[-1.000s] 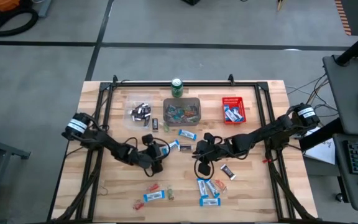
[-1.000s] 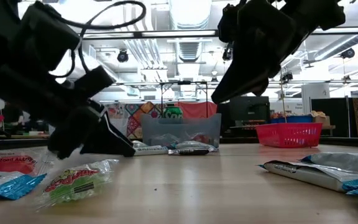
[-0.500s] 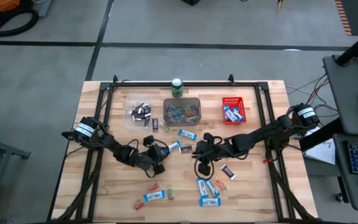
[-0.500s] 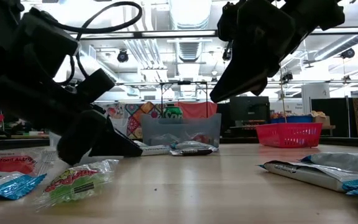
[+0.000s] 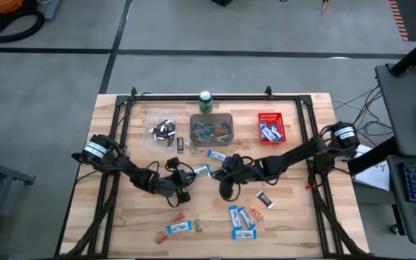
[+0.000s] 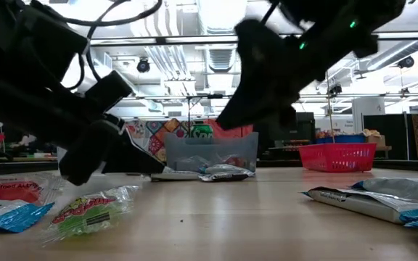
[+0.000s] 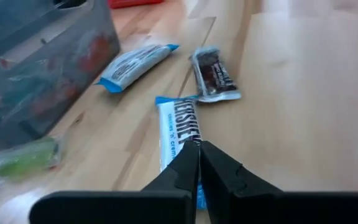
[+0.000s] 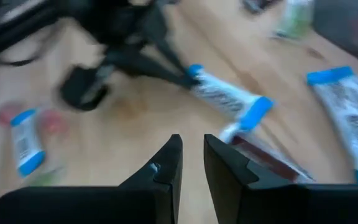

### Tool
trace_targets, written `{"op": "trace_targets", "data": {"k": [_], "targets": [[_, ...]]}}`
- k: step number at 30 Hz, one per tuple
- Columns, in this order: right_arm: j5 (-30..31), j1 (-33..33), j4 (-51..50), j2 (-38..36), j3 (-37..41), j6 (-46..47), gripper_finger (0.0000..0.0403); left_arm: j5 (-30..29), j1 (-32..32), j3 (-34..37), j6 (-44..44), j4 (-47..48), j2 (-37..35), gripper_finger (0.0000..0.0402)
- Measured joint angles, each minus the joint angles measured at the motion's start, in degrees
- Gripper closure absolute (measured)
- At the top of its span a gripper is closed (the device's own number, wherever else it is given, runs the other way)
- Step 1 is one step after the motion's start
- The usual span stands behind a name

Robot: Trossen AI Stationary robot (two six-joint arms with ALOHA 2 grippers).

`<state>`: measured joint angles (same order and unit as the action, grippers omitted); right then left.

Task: Organize candy in baskets
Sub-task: Put the white chocolate bar into the red bin

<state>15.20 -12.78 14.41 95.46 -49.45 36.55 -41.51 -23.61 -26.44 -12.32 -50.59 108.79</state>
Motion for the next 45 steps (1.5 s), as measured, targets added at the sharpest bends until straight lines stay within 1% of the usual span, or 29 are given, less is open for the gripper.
{"op": "trace_targets", "data": {"k": [3,8,16,20,26,28,31,35,37,39,41,45], "targets": [[-0.2,1.8,0.1,1.0,0.0,3.1,0.0324,0.3,-0.8,0.0,-0.1,0.2,0.0,0.0400],[-1.6,3.9,1.3,2.4,0.0,6.2,0.0277,0.8,-1.0,0.0,-1.8,2.6,-0.2,0.0400],[-2.2,4.2,0.8,7.1,-4.6,6.2,0.0206,-0.3,-1.2,0.2,-3.3,3.1,1.1,0.0401],[-2.2,5.0,-2.6,9.5,-7.9,6.0,0.0185,-0.6,-1.6,0.4,-5.7,3.0,2.2,0.0401],[-1.7,5.9,-7.3,13.6,-12.8,3.9,0.0167,-1.0,-1.9,0.6,-6.2,2.1,3.8,0.0401],[-1.5,5.9,-7.3,15.0,-14.1,-0.4,0.0163,-1.1,-1.9,0.6,-6.2,1.2,4.2,0.0401],[-1.5,5.7,-7.0,16.6,-15.2,-13.1,0.0164,-1.1,-2.4,0.8,-5.3,-0.3,4.1,0.0401],[-1.9,5.5,-6.6,16.8,-15.0,-26.9,0.0169,0.0,-3.4,1.3,-2.0,-2.8,2.8,0.0401],[-3.4,5.6,-5.7,16.7,-14.3,-34.1,0.0169,0.4,-3.5,2.1,-2.2,-2.8,2.1,0.0401],[-4.1,5.8,-4.0,16.7,-13.4,-38.1,0.0170,0.4,-3.5,2.7,-2.9,-3.0,1.7,0.0401],[-7.3,6.6,-1.0,17.1,-13.0,-40.7,0.0170,0.2,-3.5,3.3,-3.2,-3.0,1.4,0.0401],[-13.1,8.6,1.8,17.8,-12.6,-41.1,0.0174,0.0,-3.5,3.5,-3.2,-3.0,1.1,0.0401]]}}
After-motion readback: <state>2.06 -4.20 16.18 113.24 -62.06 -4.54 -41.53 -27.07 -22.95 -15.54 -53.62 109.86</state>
